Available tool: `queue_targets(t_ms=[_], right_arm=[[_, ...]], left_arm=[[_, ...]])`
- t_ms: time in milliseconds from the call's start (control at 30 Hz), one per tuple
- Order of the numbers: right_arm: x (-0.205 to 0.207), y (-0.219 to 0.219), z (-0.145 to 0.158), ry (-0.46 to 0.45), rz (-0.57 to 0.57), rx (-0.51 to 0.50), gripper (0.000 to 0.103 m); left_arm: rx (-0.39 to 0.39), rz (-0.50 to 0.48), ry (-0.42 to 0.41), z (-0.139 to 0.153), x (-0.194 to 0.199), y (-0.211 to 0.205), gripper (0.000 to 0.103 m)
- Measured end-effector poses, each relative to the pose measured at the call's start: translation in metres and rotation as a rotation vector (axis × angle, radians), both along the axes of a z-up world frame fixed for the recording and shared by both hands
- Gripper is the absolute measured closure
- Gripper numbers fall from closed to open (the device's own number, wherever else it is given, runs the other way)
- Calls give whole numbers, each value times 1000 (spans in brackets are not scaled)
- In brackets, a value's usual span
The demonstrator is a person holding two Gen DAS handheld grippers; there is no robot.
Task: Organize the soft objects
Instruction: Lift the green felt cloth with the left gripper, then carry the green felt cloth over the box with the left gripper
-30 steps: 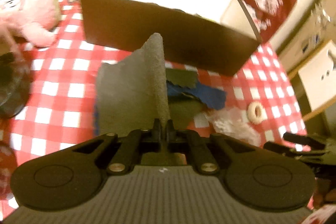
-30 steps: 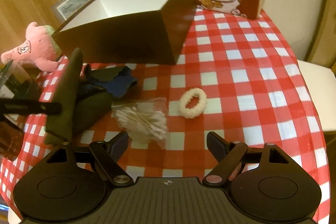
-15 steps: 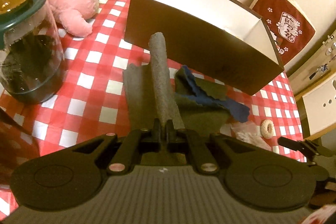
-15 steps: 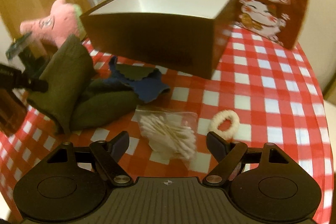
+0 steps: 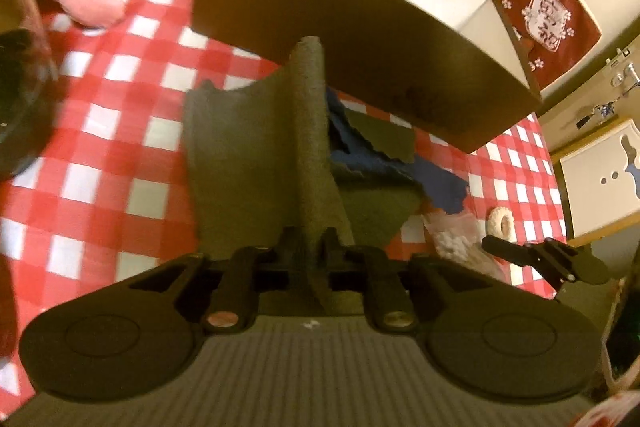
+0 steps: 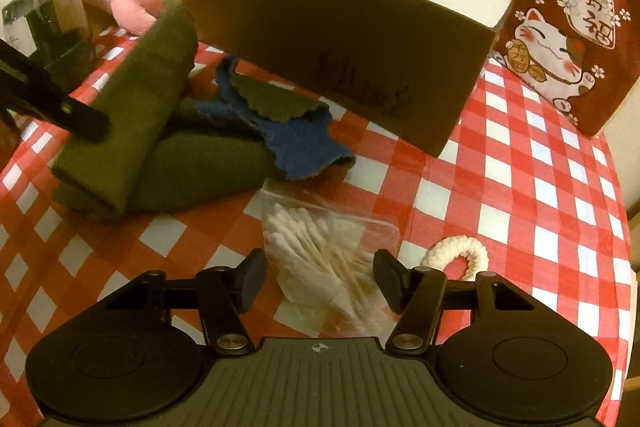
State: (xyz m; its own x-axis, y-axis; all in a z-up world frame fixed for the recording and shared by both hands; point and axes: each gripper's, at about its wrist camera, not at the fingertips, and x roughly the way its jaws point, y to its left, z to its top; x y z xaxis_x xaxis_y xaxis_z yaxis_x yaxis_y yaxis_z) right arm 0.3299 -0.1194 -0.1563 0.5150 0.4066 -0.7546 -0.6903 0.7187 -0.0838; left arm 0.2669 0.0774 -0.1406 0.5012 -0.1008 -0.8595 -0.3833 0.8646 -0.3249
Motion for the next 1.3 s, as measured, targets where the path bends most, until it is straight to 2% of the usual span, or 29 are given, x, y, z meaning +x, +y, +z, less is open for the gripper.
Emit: queue_targets(t_ms=[33, 100, 367, 400, 500, 667, 867, 1033, 1300], right_arm=[[1, 0, 0, 5, -4, 2, 43], [1, 0, 1, 15, -12, 5, 43], [2, 0, 0, 24, -23, 6, 43], [2, 0, -1, 24, -24, 7, 43], [3, 0, -1, 23, -23, 9, 44], [3, -4, -1, 16, -24, 11, 54], [-1, -10, 2, 0, -5, 19, 72], [-10, -15, 11, 30, -9, 64, 75], [-23, -37, 38, 98, -78, 199, 75]], left_arm=[[-7, -2, 5, -4, 5, -2, 72], [-24, -9, 5, -8, 12, -5, 70], [10, -40, 26, -16, 37, -15, 71], [11, -44, 30, -17, 38, -15, 74], [11, -69, 16, -16, 38, -16, 93], [8, -56, -1, -13, 28, -11, 97], [57, -64, -28, 4, 13, -6, 98], [96, -67, -59, 23, -5, -1, 99], [169, -38, -117, 60, -39, 9, 99]])
